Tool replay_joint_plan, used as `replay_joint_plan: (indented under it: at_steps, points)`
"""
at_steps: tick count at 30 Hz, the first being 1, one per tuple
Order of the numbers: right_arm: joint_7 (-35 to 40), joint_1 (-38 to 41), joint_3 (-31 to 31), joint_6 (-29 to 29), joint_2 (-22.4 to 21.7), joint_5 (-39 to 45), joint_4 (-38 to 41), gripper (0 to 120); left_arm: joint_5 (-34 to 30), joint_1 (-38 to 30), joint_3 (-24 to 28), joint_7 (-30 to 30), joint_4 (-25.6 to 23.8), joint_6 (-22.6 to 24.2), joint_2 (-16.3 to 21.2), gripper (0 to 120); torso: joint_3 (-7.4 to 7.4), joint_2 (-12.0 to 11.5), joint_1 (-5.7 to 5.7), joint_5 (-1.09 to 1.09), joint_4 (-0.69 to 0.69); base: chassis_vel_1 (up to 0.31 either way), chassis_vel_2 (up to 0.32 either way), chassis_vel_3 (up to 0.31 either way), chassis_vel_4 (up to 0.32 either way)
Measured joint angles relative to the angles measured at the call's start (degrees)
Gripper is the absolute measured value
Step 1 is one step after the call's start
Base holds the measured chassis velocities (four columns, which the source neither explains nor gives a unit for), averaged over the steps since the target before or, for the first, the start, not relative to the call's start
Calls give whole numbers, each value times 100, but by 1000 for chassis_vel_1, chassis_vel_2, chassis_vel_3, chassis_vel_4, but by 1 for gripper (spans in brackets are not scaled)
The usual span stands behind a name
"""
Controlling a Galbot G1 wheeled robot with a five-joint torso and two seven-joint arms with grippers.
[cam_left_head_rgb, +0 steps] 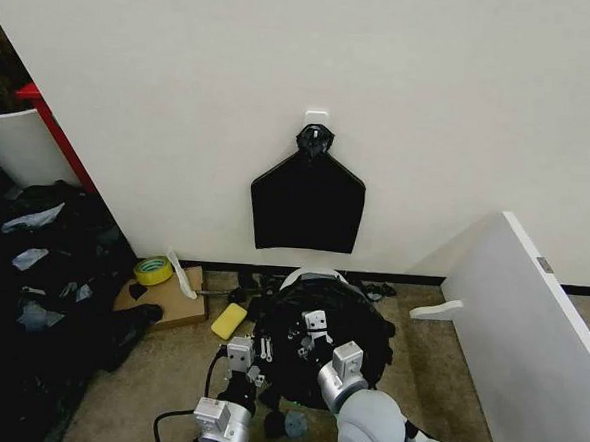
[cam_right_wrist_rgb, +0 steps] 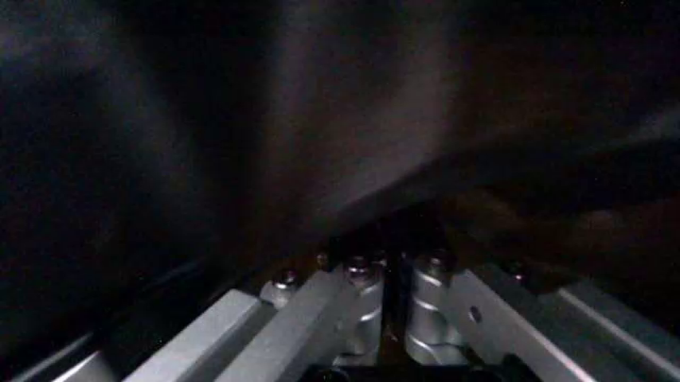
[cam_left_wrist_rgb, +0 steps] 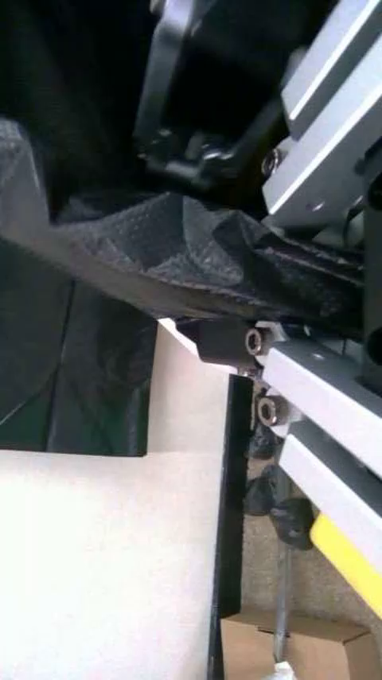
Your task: Place the garbage bag over the trash bin.
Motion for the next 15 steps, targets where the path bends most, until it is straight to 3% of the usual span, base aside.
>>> replay_joint_plan:
  at_steps: [8,15]
  points:
    - [277,119,216,-119,20,-167,-363,0,0,47,8,0,-70,-2,45,1,0,0,0,-1,1,0,0,0,0]
    - [418,92,317,-436,-71,-818,-589,0,-6,32,30,-1,-78,-2,56,1,0,0,0,1,1,0,0,0,0]
